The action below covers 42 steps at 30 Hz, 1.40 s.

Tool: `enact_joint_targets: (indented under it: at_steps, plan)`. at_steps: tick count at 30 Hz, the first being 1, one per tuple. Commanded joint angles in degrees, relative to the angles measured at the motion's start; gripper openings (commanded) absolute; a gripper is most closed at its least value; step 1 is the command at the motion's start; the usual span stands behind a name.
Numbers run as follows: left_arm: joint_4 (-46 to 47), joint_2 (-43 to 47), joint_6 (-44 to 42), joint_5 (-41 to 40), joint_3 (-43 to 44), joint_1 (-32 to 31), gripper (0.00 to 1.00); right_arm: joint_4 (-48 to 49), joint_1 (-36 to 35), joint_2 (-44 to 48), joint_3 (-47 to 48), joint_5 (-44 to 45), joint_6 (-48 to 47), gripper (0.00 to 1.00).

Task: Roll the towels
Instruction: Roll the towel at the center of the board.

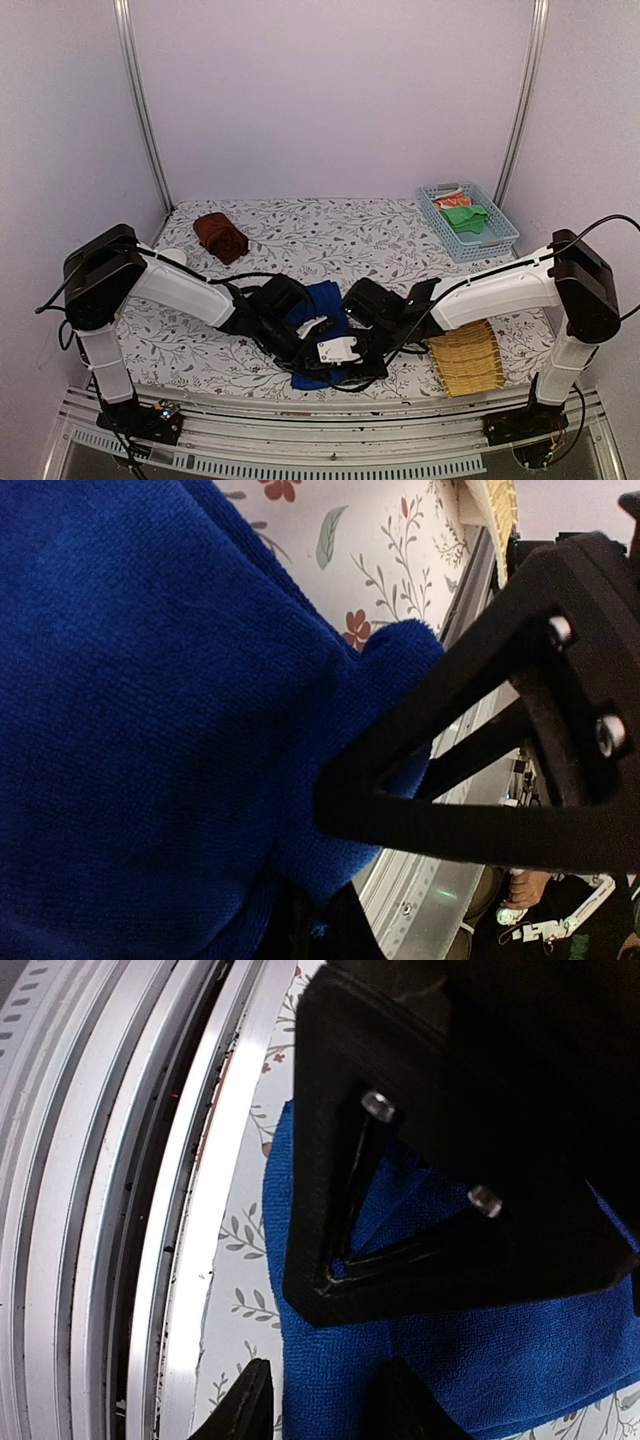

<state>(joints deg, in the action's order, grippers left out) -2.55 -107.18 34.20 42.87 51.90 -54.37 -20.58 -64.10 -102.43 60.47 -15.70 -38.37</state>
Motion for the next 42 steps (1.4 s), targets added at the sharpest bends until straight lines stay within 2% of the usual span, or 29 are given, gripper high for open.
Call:
enact_joint_targets:
  at_steps: [1, 6, 9, 10, 12, 13, 15, 18, 21, 25, 29, 32, 35, 38, 42]
  plan:
    - [1.13, -1.68, 0.95, 0.97, -1.03, 1.15, 0.00, 2.03, -0.62, -0.86, 0.97, 0.07, 0.46, 0.39]
    - [1.98, -1.80, 1.77, 0.95, -1.39, 1.48, 0.00, 1.42, -0.99, -2.89, 1.25, -0.67, 1.09, 0.40]
    - [2.85, -1.19, 2.16, 0.50, -2.09, 1.73, 0.00, 1.51, -0.97, -3.99, 0.96, -1.56, 1.34, 0.36]
    - [3.21, -0.89, 2.19, 0.03, -2.37, 1.90, 0.00, 1.46, -0.91, -4.35, 1.01, -1.98, 1.36, 0.31]
    - [4.17, -0.04, 1.96, -0.64, -3.10, 2.28, 0.00, 1.21, -0.61, -4.70, 1.05, -3.92, 1.38, 0.13]
    - [4.47, 0.48, 1.61, -1.43, -3.40, 2.52, 0.00, 0.74, -0.14, -4.64, 1.29, -5.54, 1.49, 0.09]
    - [4.63, 1.86, 0.23, -3.68, -4.17, 2.75, 0.00, -1.02, 1.51, -5.04, 2.70, -9.79, 1.77, 0.04]
    - [6.37, 4.93, -1.00, -7.57, -6.53, 2.93, 0.17, -7.22, 5.29, -8.22, 6.45, -17.06, 1.75, 0.03]
    - [9.15, 10.61, -0.33, -14.08, -11.22, 2.84, 0.28, -14.17, 8.35, -12.74, 12.01, -24.24, 0.97, 0.03]
    - [17.48, 23.23, 5.11, -25.97, -22.81, 1.27, 0.35, -19.49, 11.43, -17.69, 16.85, -31.26, 0.93, 0.02]
    - [18.37, 34.73, 4.45, -40.18, -28.43, -5.63, 0.40, -25.44, 14.62, -24.38, 22.93, -36.35, 0.68, 0.02]
    - [15.00, 37.65, -1.70, -48.07, -28.08, -12.90, 0.40, -30.30, 16.57, -29.04, 27.69, -40.29, 0.82, 0.03]
    - [10.99, 35.72, -11.21, -53.37, -25.09, -18.24, 0.40, -35.42, 17.39, -33.86, 32.04, -41.77, -0.46, 0.02]
    - [7.98, 29.61, -21.98, -54.78, -19.51, -21.93, 0.43, -36.99, 17.51, -35.93, 33.32, -40.98, -0.37, 0.03]
    - [-0.12, 19.11, -36.21, -61.96, -9.82, -27.12, 0.45, -37.97, 17.56, -37.18, 33.37, -40.05, 0.13, 0.03]
